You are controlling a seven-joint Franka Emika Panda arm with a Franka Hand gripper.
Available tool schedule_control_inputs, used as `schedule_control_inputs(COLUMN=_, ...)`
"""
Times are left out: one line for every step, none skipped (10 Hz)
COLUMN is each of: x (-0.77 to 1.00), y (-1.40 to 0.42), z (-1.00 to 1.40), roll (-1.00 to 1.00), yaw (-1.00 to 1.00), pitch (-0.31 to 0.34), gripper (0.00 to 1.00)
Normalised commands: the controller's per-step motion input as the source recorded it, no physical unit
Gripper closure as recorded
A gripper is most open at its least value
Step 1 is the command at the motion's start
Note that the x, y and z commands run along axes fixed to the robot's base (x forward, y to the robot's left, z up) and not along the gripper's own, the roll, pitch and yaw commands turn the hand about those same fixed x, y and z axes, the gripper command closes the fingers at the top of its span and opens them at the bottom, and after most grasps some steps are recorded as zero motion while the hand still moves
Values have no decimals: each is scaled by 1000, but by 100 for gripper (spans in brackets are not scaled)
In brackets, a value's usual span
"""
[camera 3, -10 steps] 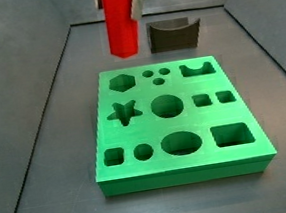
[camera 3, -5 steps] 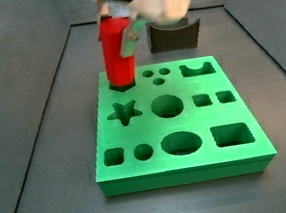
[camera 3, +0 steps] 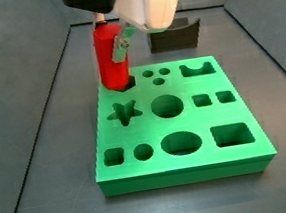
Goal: Insert the hexagon object.
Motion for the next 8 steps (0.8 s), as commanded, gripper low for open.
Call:
schedule_control_inputs(x=0, y=0, z=-434, roll=-101, yaw=197, pitch=-50, gripper=100)
schedule_control_inputs(x=0, y=0, z=-509, roll=-127, yaw=437, pitch=-86, gripper=100)
schedule_control_inputs(x=94, y=0, z=-540, roll=-99, yaw=500, pitch=-101, gripper=100)
schedule_control_inputs(x=109, y=0, z=-583, roll=-89, yaw=511, pitch=-123, gripper=100)
schedule_control_inputs(x=134, y=51, z=-669, roll=-86, yaw=534, pitch=-127, gripper=100)
schedule_control_inputs(x=100, y=89, z=-720, roll=-14, yaw=603, pitch=-150, gripper=100)
schedule_control_inputs(x=83, y=80, z=-743, roll=0, yaw=651, pitch=-170, gripper=100)
schedule_control_inputs(x=0, y=43, z=-709, roll=0, yaw=731, pitch=-216, gripper=100)
